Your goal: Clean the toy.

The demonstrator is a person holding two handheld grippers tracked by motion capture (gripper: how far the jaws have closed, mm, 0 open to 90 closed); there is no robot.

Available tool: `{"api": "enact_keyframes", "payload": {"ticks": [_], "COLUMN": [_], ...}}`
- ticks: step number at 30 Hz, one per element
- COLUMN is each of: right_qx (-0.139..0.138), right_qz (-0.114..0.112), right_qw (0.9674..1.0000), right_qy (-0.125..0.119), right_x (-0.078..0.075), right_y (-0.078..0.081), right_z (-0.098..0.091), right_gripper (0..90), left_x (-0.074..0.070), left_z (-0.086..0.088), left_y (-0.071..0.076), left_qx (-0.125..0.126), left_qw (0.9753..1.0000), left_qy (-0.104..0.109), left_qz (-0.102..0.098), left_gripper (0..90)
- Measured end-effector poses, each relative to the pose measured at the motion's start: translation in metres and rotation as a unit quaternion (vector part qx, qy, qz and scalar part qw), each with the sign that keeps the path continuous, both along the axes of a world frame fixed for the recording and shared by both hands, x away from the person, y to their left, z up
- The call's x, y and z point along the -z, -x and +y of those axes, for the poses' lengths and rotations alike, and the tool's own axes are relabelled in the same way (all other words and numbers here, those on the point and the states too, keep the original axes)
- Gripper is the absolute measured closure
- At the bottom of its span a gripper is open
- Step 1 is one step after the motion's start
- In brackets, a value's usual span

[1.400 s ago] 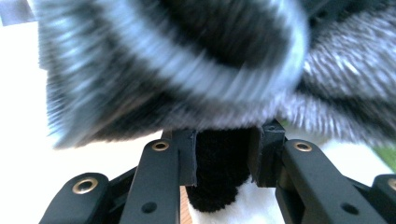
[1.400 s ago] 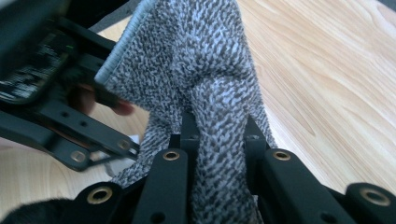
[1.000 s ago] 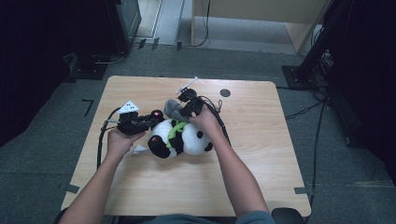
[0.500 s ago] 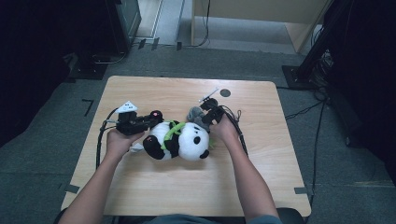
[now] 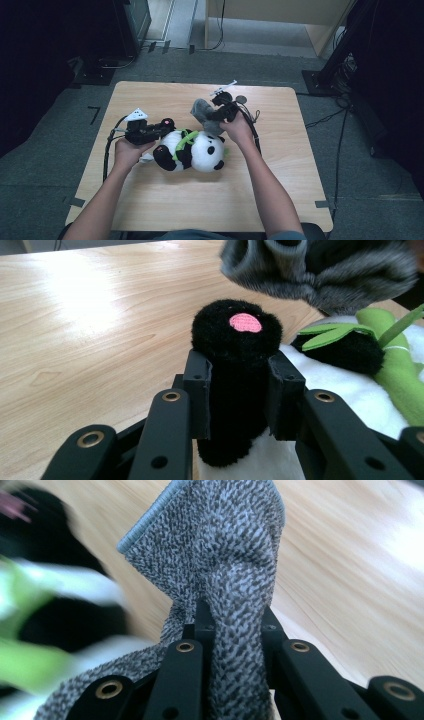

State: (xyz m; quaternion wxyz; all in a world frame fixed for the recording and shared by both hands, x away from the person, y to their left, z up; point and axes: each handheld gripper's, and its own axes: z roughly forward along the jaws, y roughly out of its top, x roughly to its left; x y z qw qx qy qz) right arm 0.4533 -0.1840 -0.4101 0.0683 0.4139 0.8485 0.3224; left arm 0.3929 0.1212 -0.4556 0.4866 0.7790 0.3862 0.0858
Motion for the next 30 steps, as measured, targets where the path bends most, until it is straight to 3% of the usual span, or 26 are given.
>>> {"api": "enact_keyframes", "payload": {"ticks": [4,9,12,15,18,20,23,26,28,30], "right_qx": [-0.033,-0.076,-0.104,-0.115,-0.104,-0.099,-0.080,-0.062,-0.052,-0.042], "right_qz": [-0.017,-0.032,-0.017,-0.008,0.004,0.014,0.031,0.044,0.051,0.052], "right_qw": [0.9992,0.9956,0.9924,0.9926,0.9938,0.9950,0.9962,0.9971,0.9973,0.9976], "right_qy": [-0.017,-0.044,-0.063,-0.038,-0.039,0.000,-0.012,0.008,-0.014,-0.017], "right_x": [-0.018,-0.033,-0.029,-0.016,-0.005,0.003,0.012,0.021,0.027,0.030], "right_y": [0.003,0.006,0.007,0.009,0.005,0.003,-0.002,-0.005,-0.006,-0.006], "right_z": [0.031,0.068,0.088,0.100,0.095,0.087,0.067,0.053,0.041,0.031], "right_gripper": [79.3,79.3,79.3,79.3,79.4,79.4,79.5,79.5,79.4,79.5], "left_x": [0.000,0.000,-0.001,0.000,0.003,0.003,0.003,0.003,0.002,0.002], "left_z": [0.000,-0.001,-0.002,-0.004,-0.004,-0.003,-0.004,-0.005,-0.005,-0.005], "left_y": [0.000,0.000,0.000,0.000,-0.001,-0.002,-0.002,-0.002,-0.002,-0.002], "left_qx": [0.001,0.001,-0.002,-0.014,-0.027,-0.030,-0.029,-0.031,-0.031,-0.031], "left_qw": [1.0000,1.0000,1.0000,0.9997,0.9994,0.9994,0.9994,0.9994,0.9994,0.9994], "left_qy": [-0.002,-0.005,-0.005,-0.021,-0.017,-0.007,-0.007,-0.007,-0.007,-0.006], "left_qz": [-0.001,-0.003,-0.002,0.002,0.009,0.016,0.015,0.015,0.013,0.014], "left_gripper": [68.5,68.6,68.7,69.1,69.6,69.9,70.2,70.3,70.3,70.3]}}
